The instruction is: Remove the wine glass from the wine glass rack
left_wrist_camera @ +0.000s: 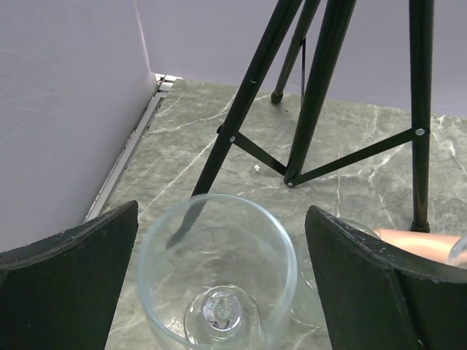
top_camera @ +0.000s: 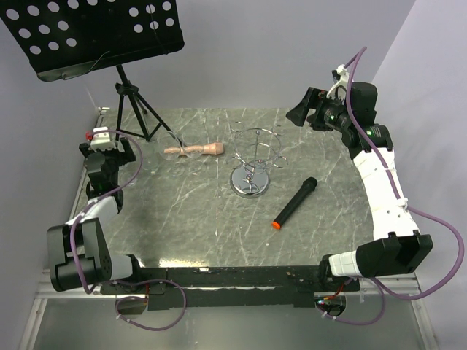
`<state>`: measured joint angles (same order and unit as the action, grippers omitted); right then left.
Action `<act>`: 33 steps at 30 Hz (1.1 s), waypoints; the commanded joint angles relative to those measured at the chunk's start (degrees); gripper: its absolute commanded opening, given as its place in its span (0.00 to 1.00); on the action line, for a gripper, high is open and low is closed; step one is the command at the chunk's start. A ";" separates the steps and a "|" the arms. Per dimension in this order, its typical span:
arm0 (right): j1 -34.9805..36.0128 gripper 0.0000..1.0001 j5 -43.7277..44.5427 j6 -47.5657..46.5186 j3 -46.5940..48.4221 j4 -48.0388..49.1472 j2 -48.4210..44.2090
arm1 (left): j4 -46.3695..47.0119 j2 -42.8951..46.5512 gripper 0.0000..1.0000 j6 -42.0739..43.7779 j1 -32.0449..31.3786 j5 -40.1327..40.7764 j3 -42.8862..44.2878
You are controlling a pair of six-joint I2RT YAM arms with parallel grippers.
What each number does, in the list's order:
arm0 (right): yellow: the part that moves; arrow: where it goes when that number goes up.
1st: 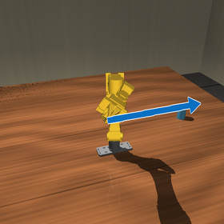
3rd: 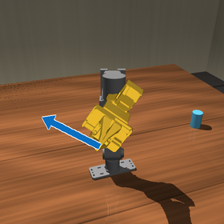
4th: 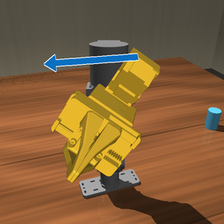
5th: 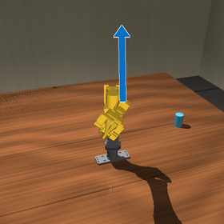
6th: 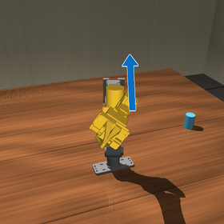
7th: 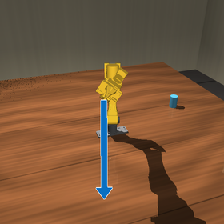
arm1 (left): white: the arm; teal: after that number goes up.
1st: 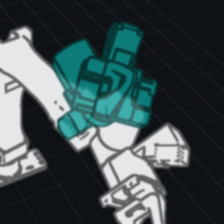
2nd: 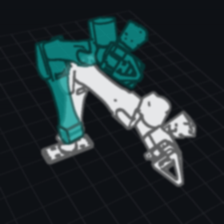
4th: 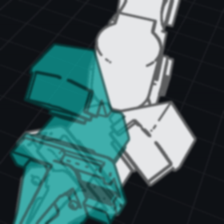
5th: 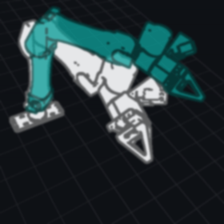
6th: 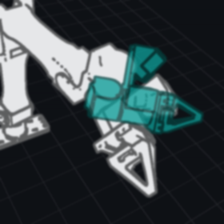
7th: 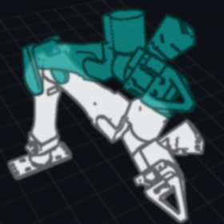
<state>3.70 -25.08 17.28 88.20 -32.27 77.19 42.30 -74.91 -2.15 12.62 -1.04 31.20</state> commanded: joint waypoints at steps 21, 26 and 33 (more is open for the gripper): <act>-1.59 1.00 9.07 -9.78 -4.78 2.39 -2.56 | -29.37 21.47 1.00 -3.47 -0.14 1.57 7.29; -3.00 1.00 17.58 -26.23 -7.52 -8.93 -1.61 | -37.19 21.65 1.00 -3.12 -1.02 -0.80 11.94; -5.29 1.00 29.69 -18.71 -10.87 -16.23 -0.12 | -53.09 17.35 1.00 -1.80 -1.02 -9.67 21.96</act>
<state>-0.80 -8.01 -4.45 76.44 -43.03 76.25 -0.27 -55.53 -4.12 11.75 -4.80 46.85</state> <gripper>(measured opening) 0.997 0.995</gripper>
